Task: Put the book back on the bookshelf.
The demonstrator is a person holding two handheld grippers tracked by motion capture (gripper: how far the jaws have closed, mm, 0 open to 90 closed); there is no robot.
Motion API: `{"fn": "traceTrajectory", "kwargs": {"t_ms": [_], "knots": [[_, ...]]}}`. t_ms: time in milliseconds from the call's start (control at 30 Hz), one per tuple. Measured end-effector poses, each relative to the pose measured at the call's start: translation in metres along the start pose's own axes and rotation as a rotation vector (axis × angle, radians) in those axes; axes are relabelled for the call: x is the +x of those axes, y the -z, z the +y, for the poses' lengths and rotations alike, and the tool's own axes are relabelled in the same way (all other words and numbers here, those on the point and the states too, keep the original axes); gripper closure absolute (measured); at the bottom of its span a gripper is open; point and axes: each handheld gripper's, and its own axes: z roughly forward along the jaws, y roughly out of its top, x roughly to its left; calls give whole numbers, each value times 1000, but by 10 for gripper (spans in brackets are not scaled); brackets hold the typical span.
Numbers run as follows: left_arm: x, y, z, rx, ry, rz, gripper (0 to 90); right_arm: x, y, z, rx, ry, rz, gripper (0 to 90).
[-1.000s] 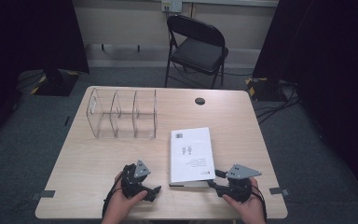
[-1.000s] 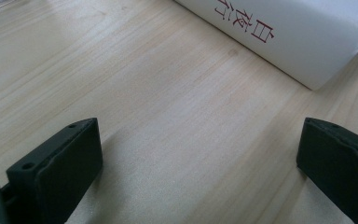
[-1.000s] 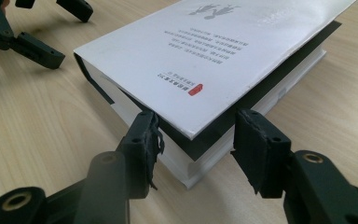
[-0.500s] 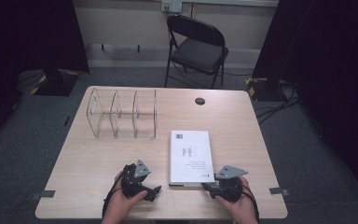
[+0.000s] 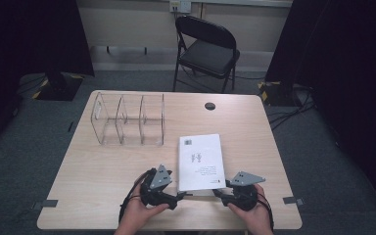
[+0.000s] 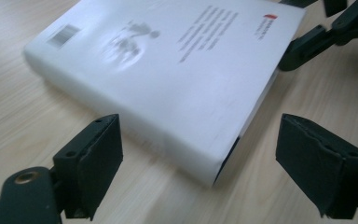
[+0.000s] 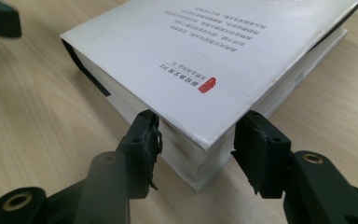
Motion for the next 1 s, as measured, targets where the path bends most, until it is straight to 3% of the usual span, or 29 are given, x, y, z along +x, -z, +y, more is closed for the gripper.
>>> {"fn": "traceTrajectory", "kwargs": {"t_ms": [67, 300, 467, 633, 700, 767, 1000], "knots": [[-7, -13, 6, 1, -1, -23, 161, 0, 2, 2, -10, -9, 13, 543], [-13, -31, 6, -5, -12, 39, 156, 0, 3, 3, -21, -13, 21, 550], [-15, -46, 7, -17, -54, 73, 142, 0, 5, 6, -36, -10, 23, 555], [-16, -59, 15, 4, -56, 116, 46, 1, 5, 7, -37, -8, 23, 556], [-17, -61, 16, 7, -55, 116, 1, 1, 5, 7, -37, -7, 23, 556], [-20, -67, 18, 27, -105, 144, 0, 0, 7, 8, -39, -23, 31, 558], [-24, -70, 17, 29, -145, 167, 0, 0, 7, 9, -30, -29, 36, 559]]}}
